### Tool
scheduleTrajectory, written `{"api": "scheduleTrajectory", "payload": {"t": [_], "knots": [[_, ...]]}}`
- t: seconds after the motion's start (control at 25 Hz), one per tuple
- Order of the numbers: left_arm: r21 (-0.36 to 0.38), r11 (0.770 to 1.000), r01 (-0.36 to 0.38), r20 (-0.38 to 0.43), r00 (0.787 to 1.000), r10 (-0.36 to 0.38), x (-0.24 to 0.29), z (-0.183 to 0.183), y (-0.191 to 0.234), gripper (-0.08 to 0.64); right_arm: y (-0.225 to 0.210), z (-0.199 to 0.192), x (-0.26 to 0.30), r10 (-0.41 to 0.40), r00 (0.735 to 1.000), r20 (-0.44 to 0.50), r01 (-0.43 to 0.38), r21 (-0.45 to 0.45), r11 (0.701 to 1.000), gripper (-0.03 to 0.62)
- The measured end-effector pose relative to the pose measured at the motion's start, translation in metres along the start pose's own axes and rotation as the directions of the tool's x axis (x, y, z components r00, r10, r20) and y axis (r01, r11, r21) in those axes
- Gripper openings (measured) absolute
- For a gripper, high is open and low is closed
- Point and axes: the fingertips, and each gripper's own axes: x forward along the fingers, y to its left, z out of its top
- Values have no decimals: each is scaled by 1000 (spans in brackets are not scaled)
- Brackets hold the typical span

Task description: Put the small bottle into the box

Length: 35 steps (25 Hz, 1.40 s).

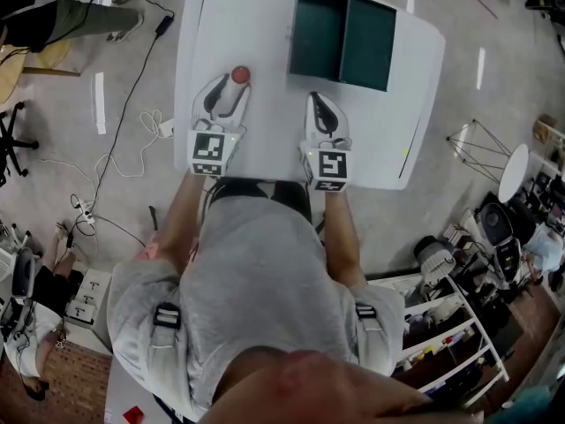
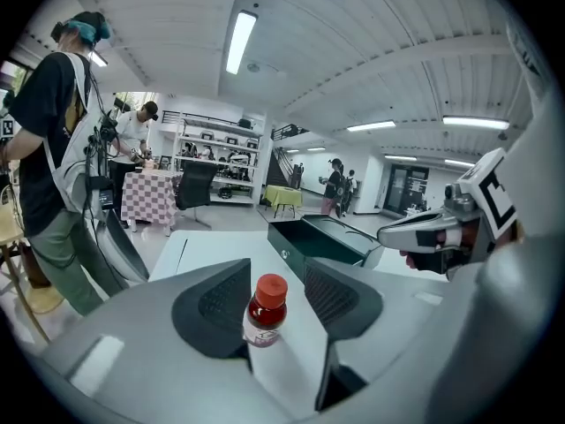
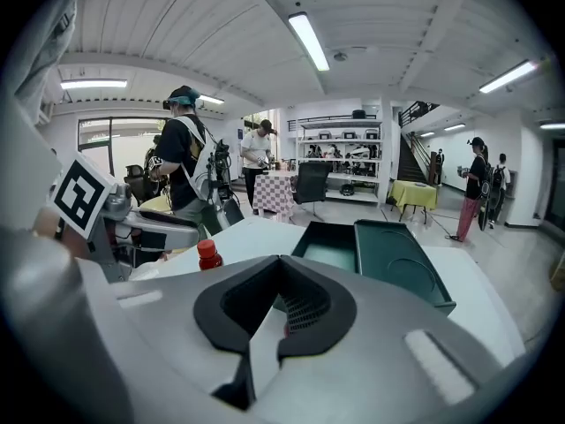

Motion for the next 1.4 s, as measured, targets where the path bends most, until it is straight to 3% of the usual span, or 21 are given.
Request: {"api": "scheduleTrajectory", "payload": {"t": [0.44,0.64,1.16,1.4], "knots": [[6,1000,0,-63,998,1,21,-19,5,209,-7,-4,3,-19,1000,-6,20,38,999,3],[40,999,-16,-97,995,20,27,-29,6,155,-14,-4,1,-33,999,-5,33,56,998,3],[78,997,-26,-103,994,34,26,-29,3,144,-15,-4,-3,-42,999,-4,42,50,998,3],[99,995,-27,-67,997,34,14,-15,-2,143,-11,1,-13,-49,999,13,48,43,998,3]]}}
